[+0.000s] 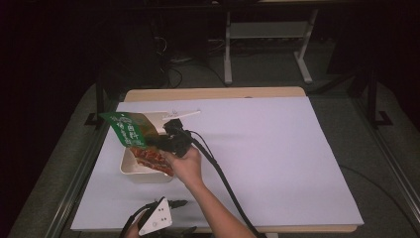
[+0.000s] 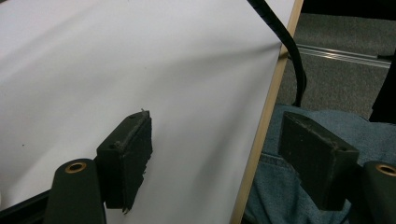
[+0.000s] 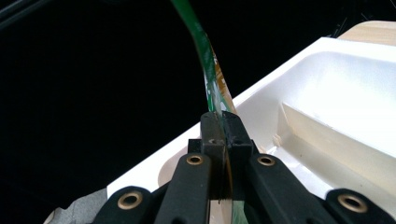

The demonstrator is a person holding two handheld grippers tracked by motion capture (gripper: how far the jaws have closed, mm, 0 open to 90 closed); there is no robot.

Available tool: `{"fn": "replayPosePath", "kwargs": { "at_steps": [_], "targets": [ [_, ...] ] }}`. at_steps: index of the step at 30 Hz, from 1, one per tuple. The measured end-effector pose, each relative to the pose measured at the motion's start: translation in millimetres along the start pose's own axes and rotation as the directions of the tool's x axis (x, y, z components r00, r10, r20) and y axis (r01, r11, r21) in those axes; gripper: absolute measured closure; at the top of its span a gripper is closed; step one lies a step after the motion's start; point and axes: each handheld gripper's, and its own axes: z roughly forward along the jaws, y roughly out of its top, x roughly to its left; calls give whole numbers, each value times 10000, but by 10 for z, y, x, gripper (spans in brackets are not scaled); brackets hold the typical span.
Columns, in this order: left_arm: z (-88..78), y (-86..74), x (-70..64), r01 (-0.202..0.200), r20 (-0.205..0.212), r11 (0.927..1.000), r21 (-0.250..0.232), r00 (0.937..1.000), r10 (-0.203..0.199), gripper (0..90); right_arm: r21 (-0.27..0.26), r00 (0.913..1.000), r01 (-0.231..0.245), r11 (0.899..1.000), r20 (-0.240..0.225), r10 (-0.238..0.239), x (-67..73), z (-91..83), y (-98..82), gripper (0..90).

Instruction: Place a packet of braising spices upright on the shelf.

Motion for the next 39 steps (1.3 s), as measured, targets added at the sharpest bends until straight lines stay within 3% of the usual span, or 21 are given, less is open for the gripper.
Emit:
{"fn": "replayPosePath", "kwargs": {
  "at_steps": [6,11,16,20,24,28,31,32,33,36,37,39],
  "targets": [
    [1,-2,-5,92,16,10000,-25,10000,-92,257,309,9937,786,9964,775,-808,9,5,-37,891],
    [0,-5,-5,160,28,9999,-31,9999,-160,256,825,9849,1304,9880,1038,-1386,-18,-17,-16,851],
    [-4,-1,4,54,9,10000,-42,10000,-54,257,1892,9710,1819,9649,1205,-2066,-53,-27,-16,807],
    [5,0,4,13,8,10000,-23,10000,-13,257,2560,9693,1872,9484,1085,-2206,-62,6,-42,815],
    [2,2,2,-25,9,10000,10,10000,25,257,2859,9690,1962,9380,897,-2301,-68,69,-73,846],
    [1,3,2,-29,12,10000,18,10000,29,257,2807,9741,1833,9421,769,-2125,-76,79,-82,894],
    [-6,5,2,-60,22,10000,2,10000,60,257,2368,9808,1671,9571,589,-1858,-81,34,-92,898],
    [-6,5,2,-60,22,10000,2,10000,60,257,2368,9808,1671,9571,589,-1858,-81,34,-92,898],
    [-10,5,5,-50,22,10000,-29,10000,51,257,1912,9844,1568,9690,490,-1689,-58,-21,-97,899],
    [-9,5,3,-35,30,10000,-27,10000,35,257,1561,9843,1597,9747,504,-1693,-21,-67,-99,899],
    [-8,5,-2,-11,47,10000,-25,10000,11,257,1082,9903,1321,9853,279,-1358,2,-109,-116,899],
    [-1,7,-11,-28,70,10000,8,10000,28,257,820,9929,1149,9900,221,-1170,13,-117,-137,899]
  ]
}}
